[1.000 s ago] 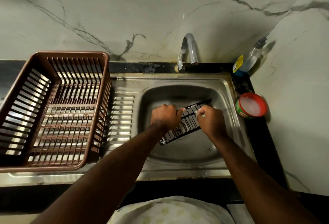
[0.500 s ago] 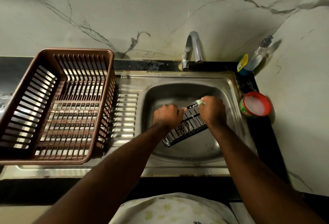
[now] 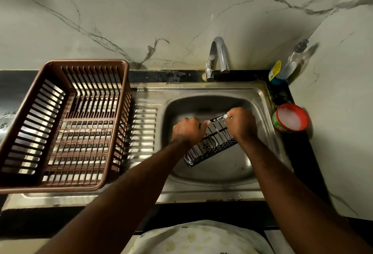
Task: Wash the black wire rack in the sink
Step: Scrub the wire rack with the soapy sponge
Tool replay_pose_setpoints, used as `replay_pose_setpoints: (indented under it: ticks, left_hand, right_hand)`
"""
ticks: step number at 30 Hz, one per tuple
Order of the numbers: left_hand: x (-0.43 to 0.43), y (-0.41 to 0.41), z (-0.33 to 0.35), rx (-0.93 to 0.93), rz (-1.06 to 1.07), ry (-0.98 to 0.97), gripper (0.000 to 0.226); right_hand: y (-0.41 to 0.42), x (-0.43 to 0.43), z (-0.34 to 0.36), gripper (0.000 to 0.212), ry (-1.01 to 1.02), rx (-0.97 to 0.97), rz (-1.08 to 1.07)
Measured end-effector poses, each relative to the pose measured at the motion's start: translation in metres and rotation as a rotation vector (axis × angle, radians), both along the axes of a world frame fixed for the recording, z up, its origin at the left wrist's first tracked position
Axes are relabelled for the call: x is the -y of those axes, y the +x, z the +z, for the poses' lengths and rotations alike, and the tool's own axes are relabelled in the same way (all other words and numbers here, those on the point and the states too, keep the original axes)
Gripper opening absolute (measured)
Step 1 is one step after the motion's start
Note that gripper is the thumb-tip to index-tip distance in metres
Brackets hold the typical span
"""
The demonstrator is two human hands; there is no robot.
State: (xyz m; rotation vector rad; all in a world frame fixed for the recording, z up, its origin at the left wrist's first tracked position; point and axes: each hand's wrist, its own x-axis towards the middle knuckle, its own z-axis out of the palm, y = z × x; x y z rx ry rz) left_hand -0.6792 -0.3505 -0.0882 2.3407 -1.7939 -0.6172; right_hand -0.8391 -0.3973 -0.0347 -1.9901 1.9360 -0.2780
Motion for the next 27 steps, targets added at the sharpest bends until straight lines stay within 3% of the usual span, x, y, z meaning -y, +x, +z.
replay_pose_setpoints:
  ticks: [8,17,23,27]
  left_hand:
    - [0.009,0.017,0.011,-0.059,0.105,-0.047,0.055]
    - [0.007,0.008,0.016,-0.035,0.013,-0.058,0.054]
    - [0.01,0.023,0.008,-0.018,0.061,-0.038,0.055]
    - [0.007,0.024,0.011,-0.028,0.043,-0.053,0.055]
  right_hand:
    - [-0.013,-0.01,-0.003,0.012,-0.078,0.088,0.002]
    - [-0.001,0.01,-0.003,0.01,-0.115,0.123,-0.009]
    - [-0.029,0.005,-0.013,0.013,0.109,0.044,0.077]
    - [-0.03,0.011,-0.006,0.009,-0.075,0.118,0.024]
